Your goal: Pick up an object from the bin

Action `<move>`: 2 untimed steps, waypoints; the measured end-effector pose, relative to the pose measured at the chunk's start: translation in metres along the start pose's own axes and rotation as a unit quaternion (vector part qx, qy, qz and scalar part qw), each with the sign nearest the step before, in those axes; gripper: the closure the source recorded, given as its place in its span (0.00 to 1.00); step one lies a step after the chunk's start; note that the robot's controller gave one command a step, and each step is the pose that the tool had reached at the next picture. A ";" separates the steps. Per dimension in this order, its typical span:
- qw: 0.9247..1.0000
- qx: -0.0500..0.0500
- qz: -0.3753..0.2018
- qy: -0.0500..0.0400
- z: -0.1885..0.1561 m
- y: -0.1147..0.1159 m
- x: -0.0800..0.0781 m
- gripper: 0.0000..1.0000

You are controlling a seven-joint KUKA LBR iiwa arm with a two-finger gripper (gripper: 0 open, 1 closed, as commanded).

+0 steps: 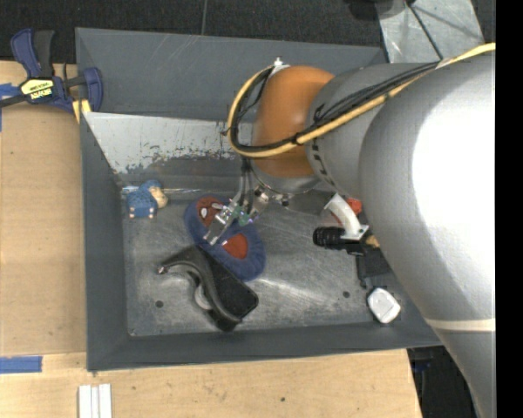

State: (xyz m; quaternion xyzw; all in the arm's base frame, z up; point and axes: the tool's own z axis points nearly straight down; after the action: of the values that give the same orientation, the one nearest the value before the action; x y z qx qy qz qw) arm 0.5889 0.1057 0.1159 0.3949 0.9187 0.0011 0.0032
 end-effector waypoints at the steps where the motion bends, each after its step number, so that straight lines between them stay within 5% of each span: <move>1: 0.996 -0.001 0.090 -0.002 0.041 0.031 0.036 0.00; 2: 0.982 -0.013 0.190 -0.008 0.040 -0.001 0.085 0.00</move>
Offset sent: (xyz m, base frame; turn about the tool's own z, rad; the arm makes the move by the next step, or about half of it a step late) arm -0.0058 0.0490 -0.0459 0.1814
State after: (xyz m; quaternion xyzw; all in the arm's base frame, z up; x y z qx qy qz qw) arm 0.5299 0.1664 0.0759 0.5620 0.8269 0.0104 0.0152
